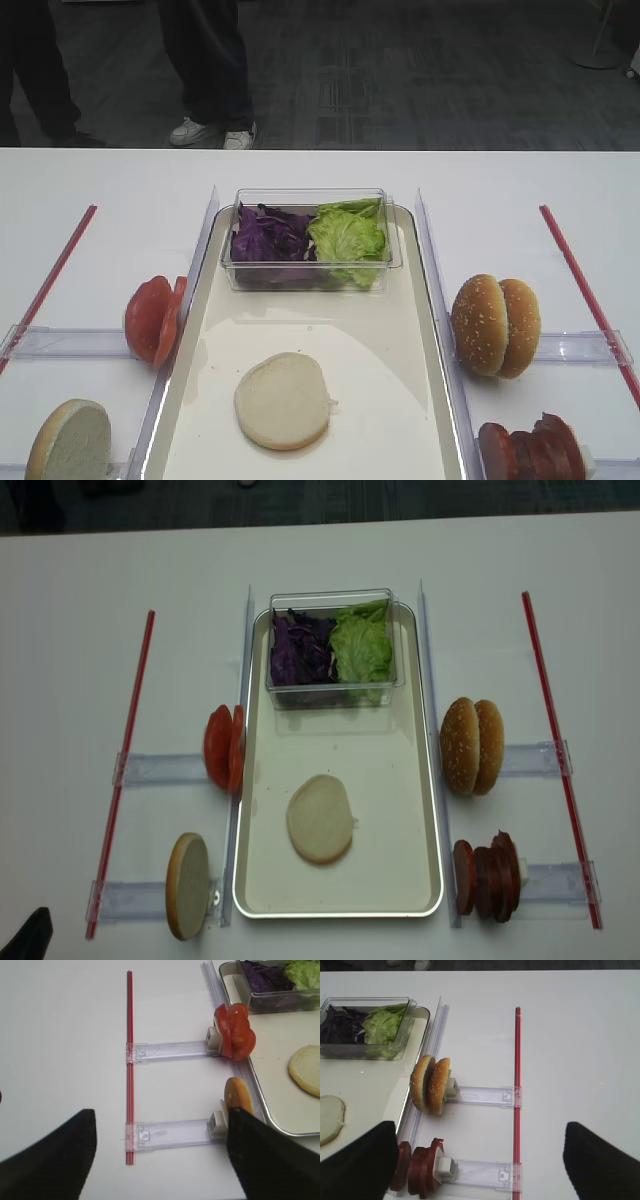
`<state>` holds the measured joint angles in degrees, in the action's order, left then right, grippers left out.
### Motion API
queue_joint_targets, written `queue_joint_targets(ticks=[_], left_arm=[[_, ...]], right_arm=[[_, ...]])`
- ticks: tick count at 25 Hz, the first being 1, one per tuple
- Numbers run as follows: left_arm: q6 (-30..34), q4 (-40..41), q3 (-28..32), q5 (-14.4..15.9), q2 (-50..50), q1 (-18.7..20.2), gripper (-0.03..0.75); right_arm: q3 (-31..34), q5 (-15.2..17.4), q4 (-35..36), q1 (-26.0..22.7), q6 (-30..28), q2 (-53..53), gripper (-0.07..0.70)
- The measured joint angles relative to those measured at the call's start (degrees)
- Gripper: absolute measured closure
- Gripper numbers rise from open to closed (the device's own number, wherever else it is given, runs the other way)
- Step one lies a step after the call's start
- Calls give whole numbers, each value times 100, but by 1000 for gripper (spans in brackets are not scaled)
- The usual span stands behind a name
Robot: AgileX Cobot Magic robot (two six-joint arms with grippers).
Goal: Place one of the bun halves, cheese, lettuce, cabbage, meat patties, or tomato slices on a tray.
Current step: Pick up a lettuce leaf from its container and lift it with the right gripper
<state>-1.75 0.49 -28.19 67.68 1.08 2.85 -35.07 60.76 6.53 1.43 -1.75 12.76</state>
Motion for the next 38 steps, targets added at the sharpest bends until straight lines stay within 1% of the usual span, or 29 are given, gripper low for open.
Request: queue_joint_targets(ticks=[1,2,5,7,9,12,15,17,22,23,26,27,29,30,31,32,37,38], left_arm=[[0,0,0,0,0,0,201],[0,0,0,0,0,0,201],[0,0,0,0,0,0,201],[0,0,0,0,0,0,201],[0,0,0,0,0,0,201],[0,0,0,0,0,0,201],[0,0,0,0,0,0,201],[0,0,0,0,0,0,201],[0,0,0,0,0,0,201],[0,0,0,0,0,0,201],[0,0,0,0,0,0,201],[0,0,0,0,0,0,201],[0,0,0,0,0,0,201],[0,0,0,0,0,0,201],[0,0,0,0,0,0,201],[0,0,0,0,0,0,201],[0,0,0,0,0,0,201],[0,0,0,0,0,0,201]], right_arm=[[-126,47,9,0,0,182,-46],[-374,242,36,0,10,533,-35],[-764,570,85,0,23,1070,17],[-949,722,184,0,33,1414,48],[-1180,923,468,0,33,1843,64],[-1392,1113,719,0,33,2245,71],[-1657,1151,842,14,33,2624,71],[-1866,1149,863,111,33,2895,78],[-2421,1149,876,450,-12,3600,148],[-2646,1149,901,554,-26,3931,160],[-2982,1149,911,665,-39,4423,165],[-2982,1149,911,665,-39,4423,165],[-3222,1149,911,764,-39,4741,166],[-3455,1149,911,878,-39,5099,166],[-3455,1149,911,878,-39,5099,166],[-3588,1149,911,933,-39,5250,166],[-4231,1127,901,1315,22,6132,166],[-4496,1127,877,1485,46,6449,166]])
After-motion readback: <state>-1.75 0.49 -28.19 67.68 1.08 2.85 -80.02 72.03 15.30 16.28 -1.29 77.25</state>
